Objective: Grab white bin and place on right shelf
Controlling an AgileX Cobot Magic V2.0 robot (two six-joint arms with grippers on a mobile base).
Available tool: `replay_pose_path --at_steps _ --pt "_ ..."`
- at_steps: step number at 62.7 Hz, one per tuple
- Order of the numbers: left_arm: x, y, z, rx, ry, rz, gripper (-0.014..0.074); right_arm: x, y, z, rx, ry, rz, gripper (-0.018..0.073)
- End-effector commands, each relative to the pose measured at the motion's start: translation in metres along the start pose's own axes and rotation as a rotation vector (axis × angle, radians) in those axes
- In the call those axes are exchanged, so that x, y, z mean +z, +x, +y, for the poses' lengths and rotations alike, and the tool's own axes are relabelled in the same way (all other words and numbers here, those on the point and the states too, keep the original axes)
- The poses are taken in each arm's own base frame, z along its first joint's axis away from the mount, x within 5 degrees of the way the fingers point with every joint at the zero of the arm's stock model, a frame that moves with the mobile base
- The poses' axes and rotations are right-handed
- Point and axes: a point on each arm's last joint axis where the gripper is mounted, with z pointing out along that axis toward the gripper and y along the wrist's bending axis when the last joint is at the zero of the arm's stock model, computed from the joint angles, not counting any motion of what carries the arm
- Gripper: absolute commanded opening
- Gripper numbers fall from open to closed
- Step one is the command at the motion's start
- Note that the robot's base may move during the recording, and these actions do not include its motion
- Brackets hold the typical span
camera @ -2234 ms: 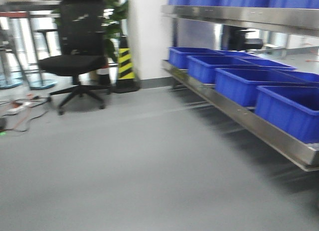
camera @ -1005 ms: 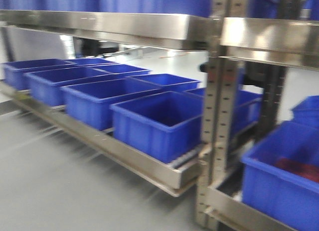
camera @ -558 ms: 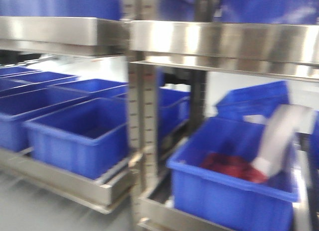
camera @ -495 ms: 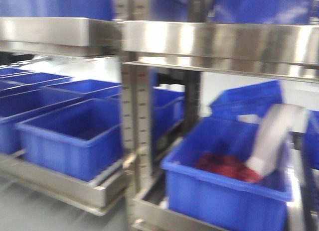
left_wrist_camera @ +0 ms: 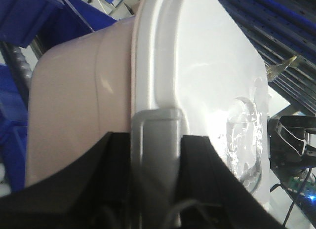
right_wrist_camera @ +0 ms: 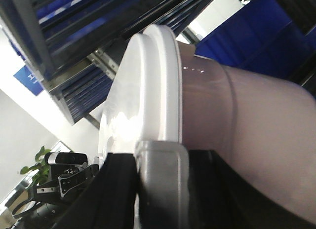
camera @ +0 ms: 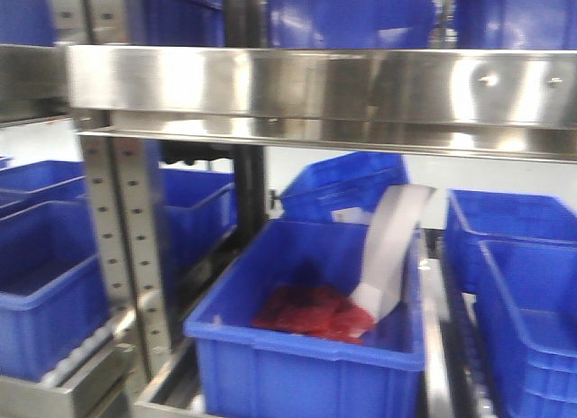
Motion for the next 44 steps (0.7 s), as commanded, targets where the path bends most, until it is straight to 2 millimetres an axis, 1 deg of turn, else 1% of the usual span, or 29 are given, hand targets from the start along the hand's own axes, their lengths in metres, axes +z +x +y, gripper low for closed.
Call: replay_pose_path --at_steps 1,44 --pt "-0.0012 0.0104 -0.0598 0.056 0.273 0.116 -0.0087 -0.0022 0.0038 0.0501 -0.002 -0.268 0.044 0.0246" --pt "-0.0012 0.0104 -0.0598 0.056 0.273 0.116 -0.0087 -0.0022 0.0037 0.0501 -0.002 -0.267 0.043 0.0246"
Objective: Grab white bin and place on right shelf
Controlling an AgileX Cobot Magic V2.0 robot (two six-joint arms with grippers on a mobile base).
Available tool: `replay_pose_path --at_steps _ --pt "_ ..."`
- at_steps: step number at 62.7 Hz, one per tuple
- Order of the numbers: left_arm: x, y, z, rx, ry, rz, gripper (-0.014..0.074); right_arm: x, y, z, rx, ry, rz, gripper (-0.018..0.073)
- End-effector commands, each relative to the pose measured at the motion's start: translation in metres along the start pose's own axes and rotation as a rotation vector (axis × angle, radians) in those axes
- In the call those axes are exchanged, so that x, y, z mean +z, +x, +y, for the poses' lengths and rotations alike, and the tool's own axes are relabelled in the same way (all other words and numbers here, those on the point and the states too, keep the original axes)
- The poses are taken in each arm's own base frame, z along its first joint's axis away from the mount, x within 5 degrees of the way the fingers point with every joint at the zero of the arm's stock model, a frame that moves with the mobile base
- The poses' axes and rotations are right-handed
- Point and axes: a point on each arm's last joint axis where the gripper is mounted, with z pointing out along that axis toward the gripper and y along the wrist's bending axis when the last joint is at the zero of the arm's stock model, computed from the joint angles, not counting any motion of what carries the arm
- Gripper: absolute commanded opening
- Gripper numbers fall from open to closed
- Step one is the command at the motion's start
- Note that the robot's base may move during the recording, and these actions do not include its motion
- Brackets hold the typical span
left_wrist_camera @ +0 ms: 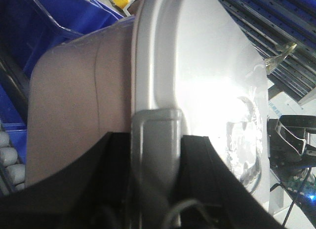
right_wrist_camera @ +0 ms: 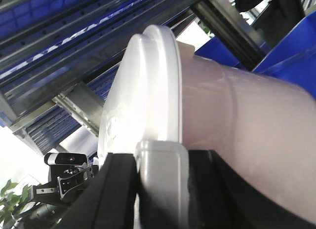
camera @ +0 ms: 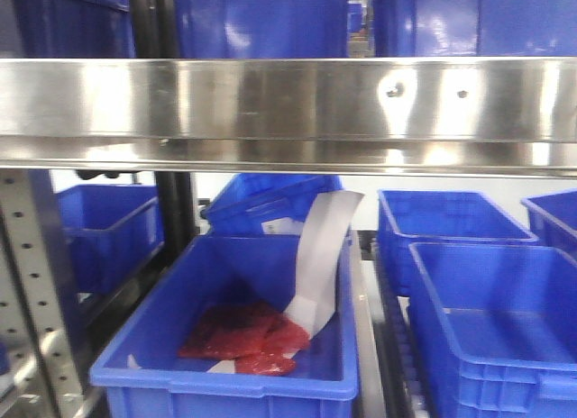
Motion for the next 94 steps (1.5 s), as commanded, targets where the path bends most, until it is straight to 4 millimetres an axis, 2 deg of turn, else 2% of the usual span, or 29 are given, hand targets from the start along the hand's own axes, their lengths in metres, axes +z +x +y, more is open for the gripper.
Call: replay_pose_path --at_steps 1,94 --pt "-0.0012 0.0104 -0.0598 0.056 0.273 0.116 -0.0087 -0.0022 0.0039 0.0502 -0.002 -0.268 0.044 0.0246" --pt "-0.0012 0.0104 -0.0598 0.056 0.273 0.116 -0.0087 -0.0022 0.0038 0.0501 -0.001 -0.268 0.044 0.0246"
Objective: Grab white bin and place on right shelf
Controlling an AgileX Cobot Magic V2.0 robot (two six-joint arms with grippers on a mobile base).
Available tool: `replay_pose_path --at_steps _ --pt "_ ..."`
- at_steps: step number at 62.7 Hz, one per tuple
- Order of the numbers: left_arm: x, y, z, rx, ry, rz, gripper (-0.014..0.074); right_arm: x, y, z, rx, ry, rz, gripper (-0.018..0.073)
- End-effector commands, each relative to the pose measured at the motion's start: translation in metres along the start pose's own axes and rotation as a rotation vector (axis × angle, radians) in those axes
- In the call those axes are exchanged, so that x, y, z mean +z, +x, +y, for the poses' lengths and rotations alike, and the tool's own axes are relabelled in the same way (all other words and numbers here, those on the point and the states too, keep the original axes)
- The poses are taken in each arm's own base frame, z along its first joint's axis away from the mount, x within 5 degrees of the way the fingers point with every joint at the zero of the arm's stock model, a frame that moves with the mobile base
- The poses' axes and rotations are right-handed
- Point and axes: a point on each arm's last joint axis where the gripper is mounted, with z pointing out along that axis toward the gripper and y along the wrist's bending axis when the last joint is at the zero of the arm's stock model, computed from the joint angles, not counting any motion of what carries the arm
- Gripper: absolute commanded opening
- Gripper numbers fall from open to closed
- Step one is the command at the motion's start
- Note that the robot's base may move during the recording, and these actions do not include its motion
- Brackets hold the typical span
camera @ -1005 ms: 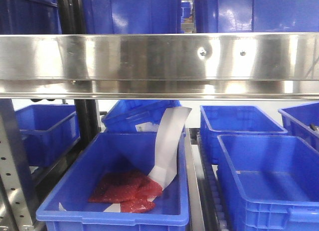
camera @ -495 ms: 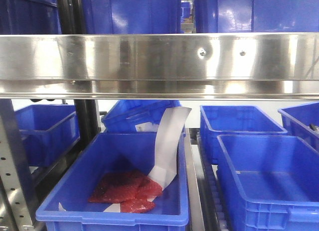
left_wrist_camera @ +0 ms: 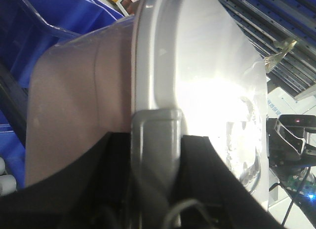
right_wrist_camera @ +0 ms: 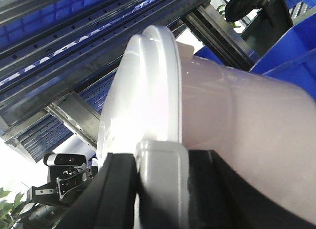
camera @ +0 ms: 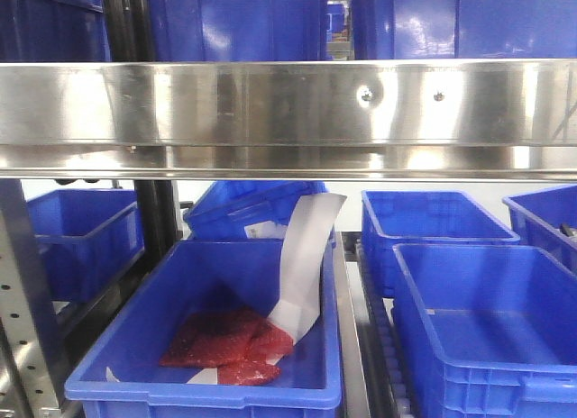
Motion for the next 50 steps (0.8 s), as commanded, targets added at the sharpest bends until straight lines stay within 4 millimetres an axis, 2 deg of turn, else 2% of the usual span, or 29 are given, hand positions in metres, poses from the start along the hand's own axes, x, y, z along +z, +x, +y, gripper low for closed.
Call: replay_pose_path --at_steps 1,37,50 --pt "-0.0011 0.0103 -0.0597 0.056 0.272 0.114 -0.0087 -0.0023 0.004 0.0504 -0.001 -0.27 0.046 0.0246" --pt "-0.0006 0.0083 -0.0588 0.052 0.261 0.093 -0.0087 -0.0026 0.0036 0.0512 0.006 -0.28 0.042 0.0246" --pt "-0.0044 0.0029 -0.0539 -0.067 0.224 0.068 -0.0087 -0.0025 0.0013 0.0513 0.155 -0.28 0.038 0.0246"
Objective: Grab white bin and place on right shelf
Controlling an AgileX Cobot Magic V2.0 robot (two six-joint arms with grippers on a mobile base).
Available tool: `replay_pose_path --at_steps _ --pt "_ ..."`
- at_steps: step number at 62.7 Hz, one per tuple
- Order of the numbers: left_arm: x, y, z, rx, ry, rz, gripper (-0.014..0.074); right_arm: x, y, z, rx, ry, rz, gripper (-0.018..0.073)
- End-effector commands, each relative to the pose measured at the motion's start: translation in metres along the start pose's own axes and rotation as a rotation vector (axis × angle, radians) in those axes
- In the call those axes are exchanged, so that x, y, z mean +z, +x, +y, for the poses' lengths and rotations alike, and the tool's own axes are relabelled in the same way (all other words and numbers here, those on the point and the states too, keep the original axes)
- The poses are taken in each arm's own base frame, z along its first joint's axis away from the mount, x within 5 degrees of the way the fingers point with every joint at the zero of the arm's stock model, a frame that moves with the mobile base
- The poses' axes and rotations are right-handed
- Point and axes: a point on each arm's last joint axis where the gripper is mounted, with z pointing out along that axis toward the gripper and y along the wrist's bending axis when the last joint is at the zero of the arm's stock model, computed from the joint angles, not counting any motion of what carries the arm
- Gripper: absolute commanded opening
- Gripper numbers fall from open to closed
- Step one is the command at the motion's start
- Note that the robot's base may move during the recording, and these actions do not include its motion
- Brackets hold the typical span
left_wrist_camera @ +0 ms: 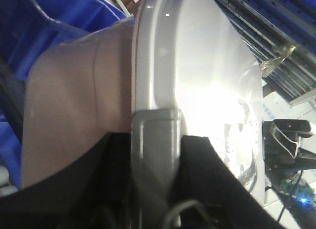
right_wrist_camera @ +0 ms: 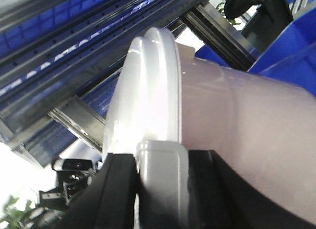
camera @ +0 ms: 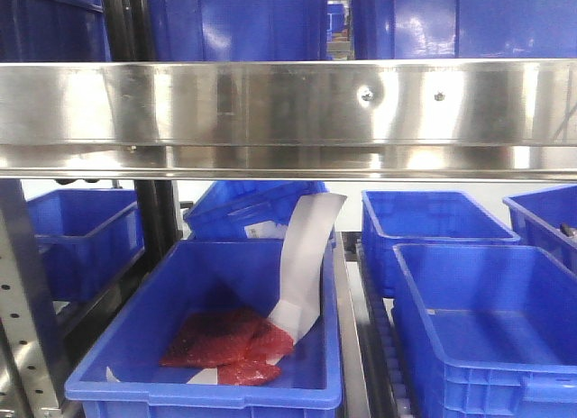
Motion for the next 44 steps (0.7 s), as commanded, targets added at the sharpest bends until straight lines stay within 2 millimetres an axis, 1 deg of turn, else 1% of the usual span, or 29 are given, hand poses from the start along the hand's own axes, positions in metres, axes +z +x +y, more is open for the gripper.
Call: replay_pose_path --at_steps 1,10,17,22,27,34,40,44 --pt "-0.005 0.005 -0.053 -0.004 0.217 0.065 -0.0087 -0.003 0.005 0.051 0.094 -0.278 0.05 0.0246" --pt "-0.012 -0.004 -0.045 -0.082 0.165 0.0 -0.0087 -0.002 0.002 0.048 0.182 -0.251 0.032 0.0246" --pt "-0.017 -0.009 -0.042 -0.088 0.145 -0.028 -0.0087 -0.001 0.002 0.046 0.189 -0.241 0.023 0.0246" --pt "-0.019 -0.011 -0.04 -0.088 0.133 -0.046 -0.0087 0.006 0.004 0.046 0.2 -0.244 0.032 0.0246" --pt "-0.019 -0.013 -0.039 -0.09 0.121 -0.068 -0.0087 0.019 0.007 0.045 0.218 -0.254 0.055 0.0246" --pt "-0.019 -0.015 -0.037 -0.092 0.108 -0.093 -0.0087 0.048 0.014 0.049 0.236 -0.293 0.107 0.0246" --pt "-0.019 -0.017 -0.035 -0.088 0.08 -0.119 -0.0087 0.072 0.017 0.048 0.25 -0.311 0.132 0.0246" --pt "-0.019 -0.019 -0.033 -0.086 0.058 -0.141 -0.0087 0.088 0.019 0.051 0.249 -0.332 0.147 0.0246"
